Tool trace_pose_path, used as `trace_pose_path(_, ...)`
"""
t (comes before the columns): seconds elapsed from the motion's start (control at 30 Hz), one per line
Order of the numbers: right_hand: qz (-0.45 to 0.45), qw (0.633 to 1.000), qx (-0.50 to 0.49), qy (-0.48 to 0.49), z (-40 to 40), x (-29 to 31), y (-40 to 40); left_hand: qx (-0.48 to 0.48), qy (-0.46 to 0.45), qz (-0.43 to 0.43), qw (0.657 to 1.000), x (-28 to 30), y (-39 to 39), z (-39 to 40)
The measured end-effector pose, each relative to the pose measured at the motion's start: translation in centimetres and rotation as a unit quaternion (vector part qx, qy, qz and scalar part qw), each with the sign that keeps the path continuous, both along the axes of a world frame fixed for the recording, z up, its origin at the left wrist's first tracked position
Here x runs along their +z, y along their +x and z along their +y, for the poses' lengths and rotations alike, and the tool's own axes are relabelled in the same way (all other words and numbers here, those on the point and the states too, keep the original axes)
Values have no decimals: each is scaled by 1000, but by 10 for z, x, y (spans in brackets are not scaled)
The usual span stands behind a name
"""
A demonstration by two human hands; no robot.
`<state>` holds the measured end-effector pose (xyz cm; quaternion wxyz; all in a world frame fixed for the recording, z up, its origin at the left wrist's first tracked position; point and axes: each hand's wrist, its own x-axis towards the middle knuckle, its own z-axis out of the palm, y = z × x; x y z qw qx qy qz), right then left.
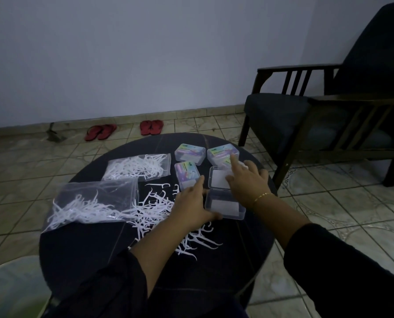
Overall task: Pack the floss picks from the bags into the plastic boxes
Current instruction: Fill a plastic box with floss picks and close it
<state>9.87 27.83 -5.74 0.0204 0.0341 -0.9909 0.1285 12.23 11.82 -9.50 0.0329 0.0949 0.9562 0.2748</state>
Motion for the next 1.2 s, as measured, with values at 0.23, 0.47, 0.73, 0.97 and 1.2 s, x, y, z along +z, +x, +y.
trace_pose_path(0.23, 119, 992, 31, 2, -11, 8, 37, -8, -22, 23, 999, 18, 21, -22)
trace_pose_path(0.47, 60, 993, 101, -25, -26, 1, 89, -45, -58, 166, 983, 24, 61, -75)
trace_pose_path(0.73, -78, 983, 120, 119, -45, -4, 107, -102, -182, 127, 970, 10, 89, -94)
trace_pose_path(0.97, -10, 976, 146, 159, -53, -9, 106, -104, -202, 133, 965, 20, 83, -88)
trace_pose_path(1.2, -7, 976, 140, 167, -48, -13, 104, -100, -227, 132, 960, 20, 78, -87)
